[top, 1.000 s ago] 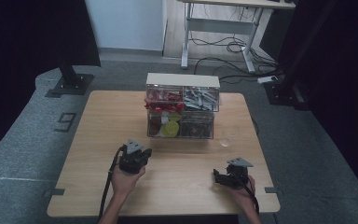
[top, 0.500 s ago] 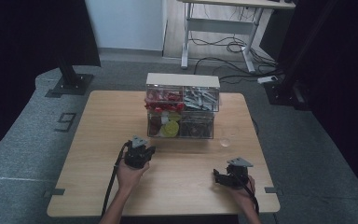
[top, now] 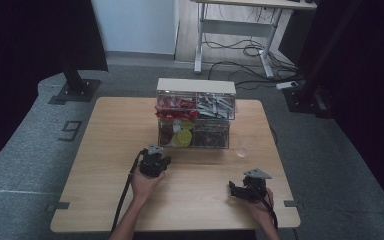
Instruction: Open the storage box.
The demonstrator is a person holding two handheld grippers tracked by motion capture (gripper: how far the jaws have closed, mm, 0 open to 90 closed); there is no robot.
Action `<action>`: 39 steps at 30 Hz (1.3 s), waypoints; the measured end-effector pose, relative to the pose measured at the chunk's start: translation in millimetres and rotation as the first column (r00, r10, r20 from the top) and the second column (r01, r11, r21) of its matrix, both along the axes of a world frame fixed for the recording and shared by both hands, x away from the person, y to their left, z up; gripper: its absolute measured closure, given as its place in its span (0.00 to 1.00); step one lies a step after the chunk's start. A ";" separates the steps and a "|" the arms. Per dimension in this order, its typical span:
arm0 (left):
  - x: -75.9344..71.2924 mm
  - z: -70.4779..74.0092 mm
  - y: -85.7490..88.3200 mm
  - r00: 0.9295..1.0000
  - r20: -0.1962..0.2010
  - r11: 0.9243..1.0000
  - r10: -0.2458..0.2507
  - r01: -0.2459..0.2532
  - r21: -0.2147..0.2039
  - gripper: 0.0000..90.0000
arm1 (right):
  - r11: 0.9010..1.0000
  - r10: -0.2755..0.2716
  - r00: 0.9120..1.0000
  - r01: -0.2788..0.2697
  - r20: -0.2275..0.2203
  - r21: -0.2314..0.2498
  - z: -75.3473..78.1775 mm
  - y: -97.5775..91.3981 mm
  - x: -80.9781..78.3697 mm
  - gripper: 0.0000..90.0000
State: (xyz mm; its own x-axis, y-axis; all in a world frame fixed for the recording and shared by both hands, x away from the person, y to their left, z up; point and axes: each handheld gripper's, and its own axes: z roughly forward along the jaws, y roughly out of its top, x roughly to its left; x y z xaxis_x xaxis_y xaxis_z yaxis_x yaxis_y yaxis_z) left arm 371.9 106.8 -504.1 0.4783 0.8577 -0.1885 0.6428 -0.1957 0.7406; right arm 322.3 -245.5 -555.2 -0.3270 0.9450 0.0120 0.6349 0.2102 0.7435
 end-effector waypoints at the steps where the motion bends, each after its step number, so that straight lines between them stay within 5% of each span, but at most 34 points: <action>1: 1.3 -0.8 -0.9 1.000 -0.001 1.000 -0.002 0.002 0.004 1.00 | 1.000 0.000 1.000 0.000 0.000 0.000 0.0 0.0 0.0 0.18; 22: 34.4 3.7 -7.7 1.000 0.001 1.000 0.025 -0.025 0.012 1.00 | 1.000 0.000 1.000 0.000 0.000 0.000 0.0 0.0 0.0 0.18; 39: 28.6 9.6 -8.2 1.000 0.013 0.999 0.023 -0.023 0.029 1.00 | 1.000 -0.001 1.000 0.001 -0.001 0.001 0.1 -0.1 0.2 0.18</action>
State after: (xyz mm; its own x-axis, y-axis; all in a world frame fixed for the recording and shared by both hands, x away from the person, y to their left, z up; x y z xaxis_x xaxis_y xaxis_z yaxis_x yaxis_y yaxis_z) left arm 400.5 98.6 -494.5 0.4605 0.8736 -0.1575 0.6379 -0.2023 0.7431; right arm 322.5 -245.6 -555.1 -0.3262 0.9452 0.0136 0.6358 0.2087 0.7431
